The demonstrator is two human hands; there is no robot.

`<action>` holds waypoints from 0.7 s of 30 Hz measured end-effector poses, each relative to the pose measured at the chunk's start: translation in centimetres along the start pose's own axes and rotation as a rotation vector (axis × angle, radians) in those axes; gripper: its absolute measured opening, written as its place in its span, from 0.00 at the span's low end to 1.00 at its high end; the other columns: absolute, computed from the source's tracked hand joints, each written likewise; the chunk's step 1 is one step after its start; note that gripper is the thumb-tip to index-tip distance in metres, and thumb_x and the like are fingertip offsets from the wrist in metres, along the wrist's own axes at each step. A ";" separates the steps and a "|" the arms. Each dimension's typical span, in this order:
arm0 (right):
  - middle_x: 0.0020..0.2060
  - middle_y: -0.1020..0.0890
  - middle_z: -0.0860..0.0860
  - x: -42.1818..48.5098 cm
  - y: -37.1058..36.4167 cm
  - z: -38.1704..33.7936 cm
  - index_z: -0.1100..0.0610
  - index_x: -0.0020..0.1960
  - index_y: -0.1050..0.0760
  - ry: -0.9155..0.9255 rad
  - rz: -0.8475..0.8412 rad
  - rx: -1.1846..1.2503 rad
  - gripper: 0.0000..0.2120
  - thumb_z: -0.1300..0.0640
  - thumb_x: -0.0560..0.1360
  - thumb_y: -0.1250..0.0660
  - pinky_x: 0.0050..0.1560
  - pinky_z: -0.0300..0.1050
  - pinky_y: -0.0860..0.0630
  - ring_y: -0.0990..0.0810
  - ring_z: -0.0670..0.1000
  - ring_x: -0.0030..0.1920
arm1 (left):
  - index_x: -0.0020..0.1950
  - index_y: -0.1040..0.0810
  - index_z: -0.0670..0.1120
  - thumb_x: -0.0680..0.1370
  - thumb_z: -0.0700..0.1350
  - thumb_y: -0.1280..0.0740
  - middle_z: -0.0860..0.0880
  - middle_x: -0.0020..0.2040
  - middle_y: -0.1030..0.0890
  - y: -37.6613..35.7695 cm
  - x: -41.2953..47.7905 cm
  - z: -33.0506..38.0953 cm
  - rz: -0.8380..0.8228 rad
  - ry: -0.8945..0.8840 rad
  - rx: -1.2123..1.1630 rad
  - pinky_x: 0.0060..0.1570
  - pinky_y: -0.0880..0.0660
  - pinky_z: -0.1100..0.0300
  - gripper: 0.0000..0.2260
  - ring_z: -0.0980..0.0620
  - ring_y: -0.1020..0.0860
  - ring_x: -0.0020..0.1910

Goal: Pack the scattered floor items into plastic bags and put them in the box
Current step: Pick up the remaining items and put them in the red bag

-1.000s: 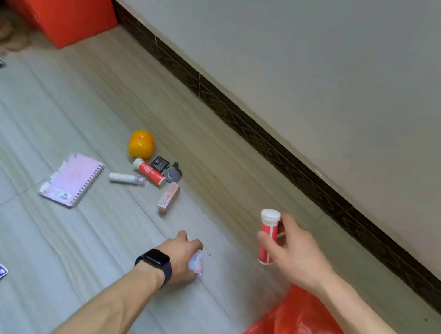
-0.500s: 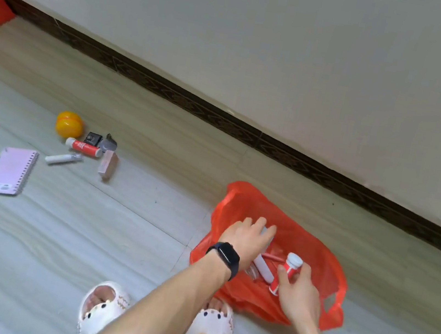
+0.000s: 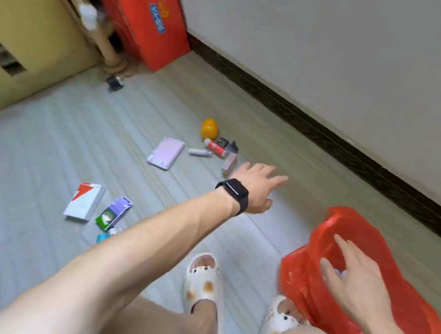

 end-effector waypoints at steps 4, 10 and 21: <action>0.70 0.26 0.52 1.9 4.0 -11.8 0.51 0.74 0.32 0.320 -0.007 0.001 0.29 0.44 0.75 0.32 0.71 0.51 0.34 0.29 0.56 0.71 | 0.78 0.43 0.55 0.77 0.57 0.36 0.45 0.77 0.39 3.8 -9.0 -11.3 0.060 0.333 -0.009 0.71 0.42 0.42 0.32 0.44 0.40 0.75; 0.73 0.30 0.48 2.4 5.2 -28.0 0.46 0.75 0.35 0.822 -0.128 -0.230 0.30 0.40 0.76 0.35 0.70 0.47 0.33 0.32 0.54 0.71 | 0.79 0.46 0.59 0.77 0.60 0.38 0.47 0.80 0.46 2.0 -26.1 -20.0 0.117 0.745 -0.111 0.73 0.51 0.38 0.32 0.45 0.47 0.78; 0.78 0.40 0.47 -4.6 -8.5 -37.6 0.38 0.78 0.48 1.038 -0.445 -0.563 0.29 0.38 0.79 0.42 0.69 0.49 0.32 0.40 0.52 0.76 | 0.79 0.51 0.59 0.75 0.66 0.40 0.48 0.81 0.57 -23.1 -40.8 -15.7 -0.253 1.118 -0.606 0.73 0.57 0.37 0.37 0.43 0.57 0.79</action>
Point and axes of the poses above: each hand's wrist, its own x-axis towards the middle knuckle, its own y-axis out of the back of the hand, z = x × y, the point moved 4 cm from there along x, towards the middle knuckle
